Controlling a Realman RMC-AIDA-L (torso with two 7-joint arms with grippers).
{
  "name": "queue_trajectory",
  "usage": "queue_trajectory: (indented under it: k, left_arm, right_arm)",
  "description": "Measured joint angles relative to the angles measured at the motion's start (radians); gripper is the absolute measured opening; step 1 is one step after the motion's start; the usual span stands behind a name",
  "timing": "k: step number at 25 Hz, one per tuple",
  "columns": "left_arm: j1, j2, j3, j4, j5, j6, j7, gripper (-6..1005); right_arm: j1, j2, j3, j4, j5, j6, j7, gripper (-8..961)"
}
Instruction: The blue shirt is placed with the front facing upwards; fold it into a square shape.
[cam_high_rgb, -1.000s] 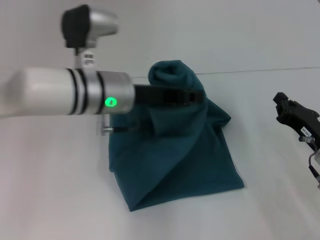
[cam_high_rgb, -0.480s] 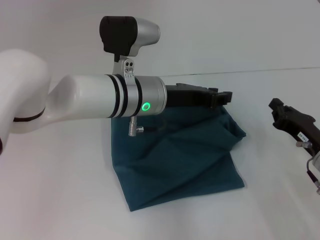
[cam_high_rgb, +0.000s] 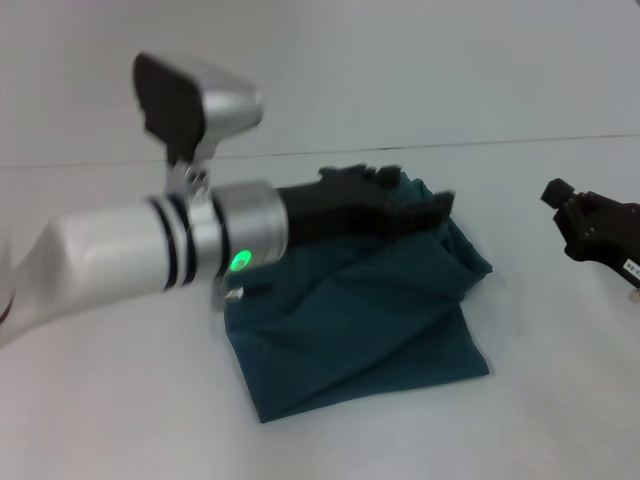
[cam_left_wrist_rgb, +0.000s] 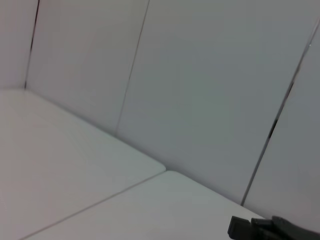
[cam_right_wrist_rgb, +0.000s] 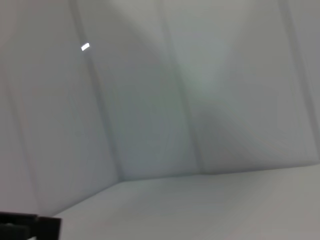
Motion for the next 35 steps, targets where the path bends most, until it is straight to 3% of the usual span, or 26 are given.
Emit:
queue_trajectory:
  k: [2,5,11,13,16,19,22,24,27,29,32,35]
  left_arm:
    - [0.060,0.000,0.020,-0.031,-0.023,-0.001,0.042,663]
    - [0.093,0.001,0.026,-0.030,-0.027,0.002,0.049,770]
    - [0.132,0.001,0.048,-0.022,-0.027,0.008,0.079,768]
    - [0.141,0.001,0.064,-0.021,-0.028,0.008,0.088,768]
    - [0.158,0.001,0.080,-0.021,-0.028,0.008,0.107,767]
    - [0.185,0.000,0.102,-0.022,-0.035,0.007,0.160,766]
    - [0.225,0.000,0.118,-0.037,-0.038,0.027,0.231,765]
    - [0.257,0.001,0.118,-0.045,-0.054,0.045,0.277,766]
    - [0.309,0.002,0.097,-0.031,-0.167,0.089,0.406,765]
    - [0.333,0.002,0.077,-0.003,-0.253,0.142,0.510,765]
    - [0.353,0.003,0.043,0.074,-0.398,0.257,0.680,766]
    - [0.347,0.006,0.009,0.153,-0.460,0.313,0.724,766]
  right_arm:
    - [0.025,0.000,-0.089,-0.075,0.001,-0.029,0.061,36]
    - [0.063,0.001,-0.240,-0.184,0.010,-0.048,0.179,36]
    - [0.137,-0.007,-0.536,-0.436,0.021,-0.041,0.567,37]
    - [0.151,-0.016,-0.656,-0.541,0.020,-0.053,0.693,93]
    - [0.169,-0.055,-0.864,-0.683,0.018,-0.065,0.909,177]
    - [0.204,-0.121,-1.073,-0.755,0.010,-0.056,1.107,419]
    - [0.275,-0.175,-1.186,-0.767,-0.048,-0.022,1.217,547]
    - [0.330,-0.189,-1.222,-0.758,-0.124,-0.014,1.256,632]
    - [0.443,-0.179,-1.263,-0.723,-0.312,-0.020,1.286,689]
    - [0.509,-0.155,-1.277,-0.675,-0.425,-0.008,1.283,704]
    - [0.575,-0.120,-1.298,-0.594,-0.529,0.034,1.271,712]
    - [0.599,-0.092,-1.319,-0.543,-0.550,0.079,1.262,713]
